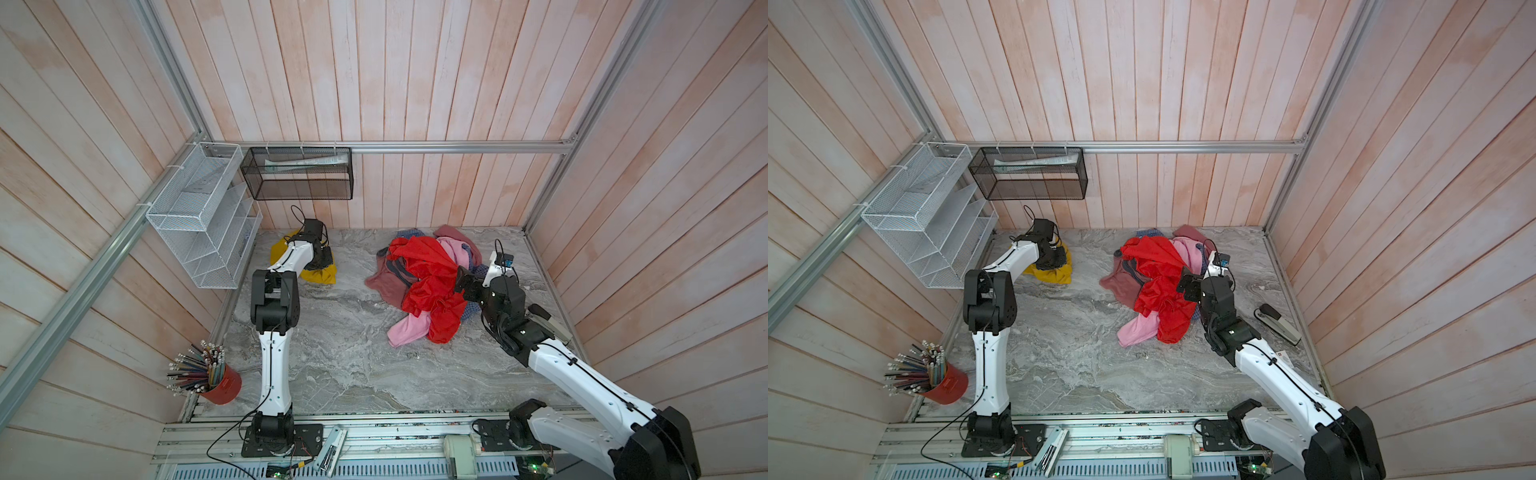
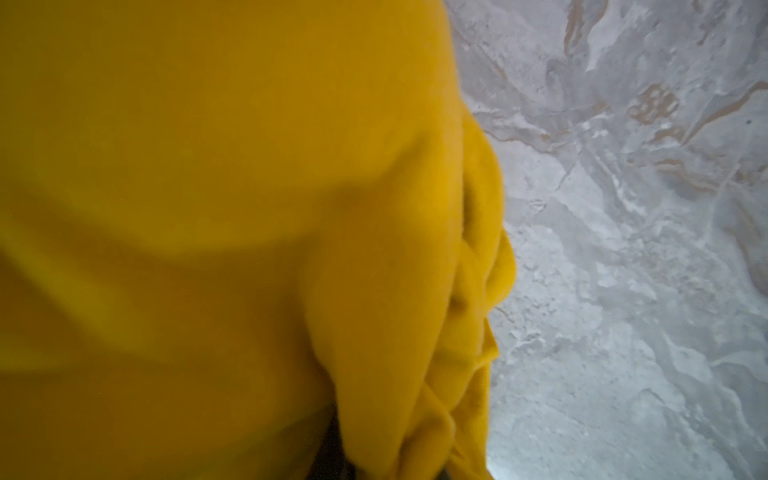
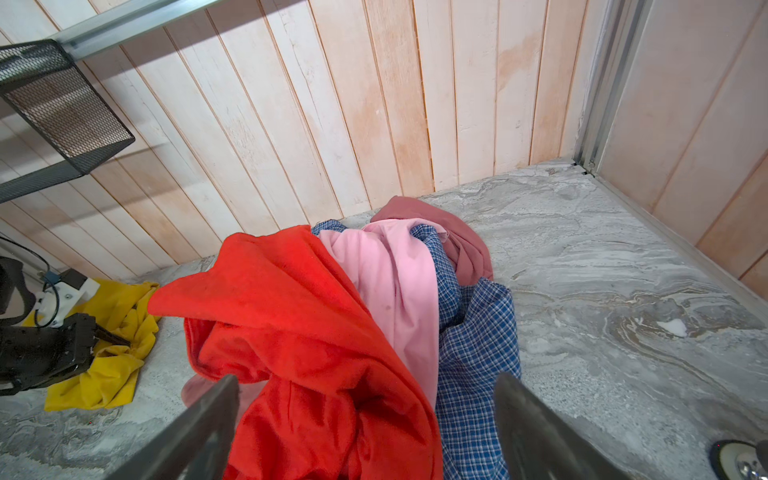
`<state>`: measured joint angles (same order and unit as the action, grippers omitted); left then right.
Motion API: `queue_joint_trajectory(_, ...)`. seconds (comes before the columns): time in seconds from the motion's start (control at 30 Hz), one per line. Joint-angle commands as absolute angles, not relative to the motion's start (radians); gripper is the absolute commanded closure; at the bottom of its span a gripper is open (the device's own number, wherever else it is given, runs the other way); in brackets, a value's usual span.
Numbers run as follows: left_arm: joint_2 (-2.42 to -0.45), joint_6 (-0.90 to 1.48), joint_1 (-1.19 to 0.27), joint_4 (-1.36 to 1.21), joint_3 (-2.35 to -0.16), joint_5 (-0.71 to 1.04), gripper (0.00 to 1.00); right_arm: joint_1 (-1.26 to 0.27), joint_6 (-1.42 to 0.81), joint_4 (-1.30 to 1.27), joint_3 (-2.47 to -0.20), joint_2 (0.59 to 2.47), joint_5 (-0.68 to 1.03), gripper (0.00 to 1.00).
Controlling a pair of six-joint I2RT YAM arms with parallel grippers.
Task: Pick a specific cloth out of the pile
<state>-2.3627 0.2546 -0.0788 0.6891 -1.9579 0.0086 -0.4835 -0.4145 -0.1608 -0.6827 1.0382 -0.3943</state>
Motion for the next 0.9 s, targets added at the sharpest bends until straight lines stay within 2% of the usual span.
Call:
queue_joint_trajectory(0.0,-2.415,0.274,-0.077,0.755,-1.956,0.05,0.83,-0.48,-0.411,-0.133,-0.66,1.001,-0.435,0.04)
queue_joint_trajectory(0.13,-2.375,0.287,-0.077,0.728,-1.909,0.049,0.68,-0.477,-0.402,-0.136,-0.633,0.974,-0.444,0.04)
queue_joint_trajectory(0.43,-2.277,0.293,-0.077,0.669,-1.85,0.093,0.24,-0.459,-0.345,-0.186,-0.602,0.948,-0.343,0.02)
queue_joint_trajectory(0.57,-2.213,0.299,-0.076,0.637,-1.811,0.092,0.12,-0.45,-0.332,-0.205,-0.597,0.946,-0.279,0.02)
queue_joint_trajectory(0.63,-2.174,0.301,-0.077,0.618,-1.789,0.102,0.02,-0.447,-0.328,-0.206,-0.599,0.949,-0.263,0.02)
queue_joint_trajectory(0.87,-2.014,0.301,-0.077,0.53,-1.668,0.123,0.0,-0.424,-0.33,-0.233,-0.585,0.94,-0.233,0.02)
